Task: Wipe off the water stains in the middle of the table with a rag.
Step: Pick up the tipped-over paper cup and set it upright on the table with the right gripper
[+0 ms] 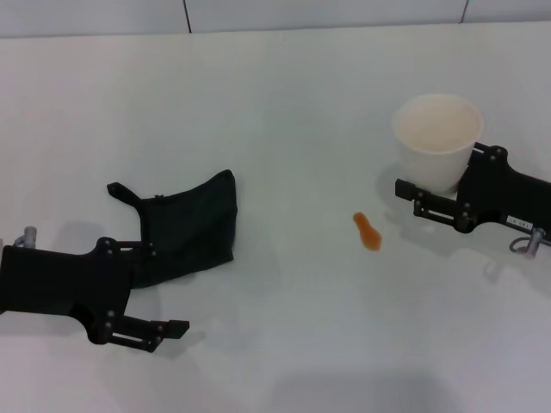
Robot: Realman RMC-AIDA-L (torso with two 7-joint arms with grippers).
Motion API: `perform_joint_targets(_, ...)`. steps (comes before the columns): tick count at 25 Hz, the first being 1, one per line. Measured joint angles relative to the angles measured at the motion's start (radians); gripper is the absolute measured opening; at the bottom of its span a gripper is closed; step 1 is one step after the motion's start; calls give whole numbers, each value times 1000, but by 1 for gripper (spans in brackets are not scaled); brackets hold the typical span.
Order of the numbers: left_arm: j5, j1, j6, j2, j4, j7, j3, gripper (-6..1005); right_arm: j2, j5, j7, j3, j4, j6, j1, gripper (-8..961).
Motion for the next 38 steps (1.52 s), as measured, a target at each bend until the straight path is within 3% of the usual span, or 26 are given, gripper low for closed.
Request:
perform_joint_targets(6, 0, -11, -1, 0, 0, 0, 8, 857, 11, 163, -240, -2, 225, -5, 27, 718)
perform_joint_targets(13, -1, -23, -4, -2, 0, 1, 22, 855, 13, 205, -290, 2, 330, 51, 36, 741)
perform_joint_targets(38, -6, -21, -4, -3, 0, 9, 35, 845, 13, 204, -312, 0, 392, 102, 40, 824)
